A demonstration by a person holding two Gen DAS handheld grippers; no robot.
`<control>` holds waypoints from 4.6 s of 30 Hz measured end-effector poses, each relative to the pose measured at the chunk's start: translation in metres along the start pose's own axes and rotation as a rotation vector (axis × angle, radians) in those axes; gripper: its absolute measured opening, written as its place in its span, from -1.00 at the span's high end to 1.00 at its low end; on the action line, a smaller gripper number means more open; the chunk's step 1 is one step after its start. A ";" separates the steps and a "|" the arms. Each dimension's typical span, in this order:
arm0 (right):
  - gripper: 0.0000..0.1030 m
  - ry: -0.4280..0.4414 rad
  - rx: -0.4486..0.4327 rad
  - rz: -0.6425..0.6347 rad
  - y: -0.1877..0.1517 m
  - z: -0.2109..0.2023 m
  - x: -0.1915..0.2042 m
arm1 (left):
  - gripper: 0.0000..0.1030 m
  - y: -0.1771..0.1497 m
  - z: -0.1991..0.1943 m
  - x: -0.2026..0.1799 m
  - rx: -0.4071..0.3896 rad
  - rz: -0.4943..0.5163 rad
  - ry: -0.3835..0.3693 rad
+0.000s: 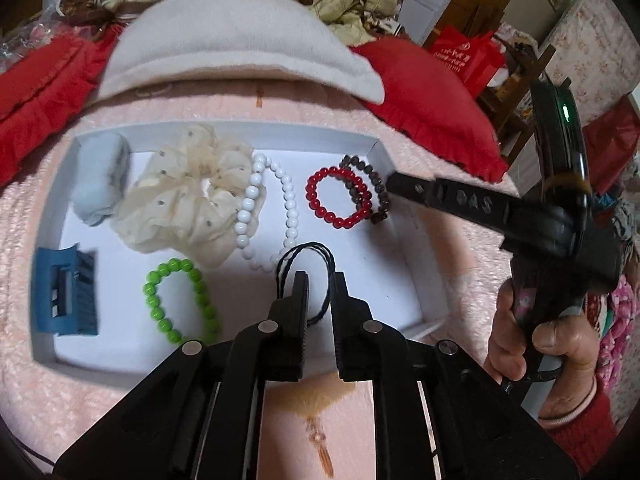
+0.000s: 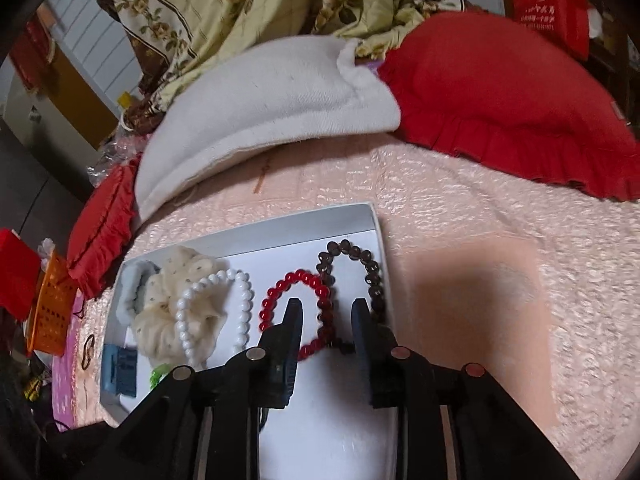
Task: Organize jewelry
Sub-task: 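Lower the red bracelet and black hair ties into the tray, opening both tools, then grasp the silver braided bangle with the left tool while the right grasps the spiral hair coil, then carry the silver bangle and spiral coil over the white tray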
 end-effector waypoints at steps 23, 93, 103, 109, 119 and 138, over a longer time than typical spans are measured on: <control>0.51 -0.003 -0.088 -0.074 -0.201 -0.101 0.004 | 0.79 -0.117 -0.075 0.121 -0.083 -0.118 0.247; 0.81 -0.084 -0.184 -0.184 -0.230 -0.156 0.091 | 0.89 -0.168 -0.160 0.058 -0.245 -0.026 0.108; 0.81 -0.066 -0.216 -0.211 -0.233 -0.180 0.117 | 0.89 -0.174 -0.191 0.065 -0.324 -0.012 0.253; 0.81 -0.063 -0.221 -0.223 -0.232 -0.182 0.125 | 0.89 -0.179 -0.192 0.068 -0.326 0.013 0.331; 0.81 -0.039 -0.187 -0.198 -0.232 -0.163 0.119 | 0.89 -0.179 -0.173 0.073 -0.273 0.022 0.380; 0.81 0.023 -0.163 -0.143 -0.205 -0.137 0.101 | 0.89 -0.164 -0.149 0.080 -0.212 0.021 0.365</control>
Point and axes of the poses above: each gripper's, at about its wrist camera, not at the fingertips, and z roughly the way its jaws point, x to its left, y to its top, the point moved 4 cm from there along z, roughly the way its jaws point, and after that the axes turned 10 degrees about -z, right-handed, at the moved point
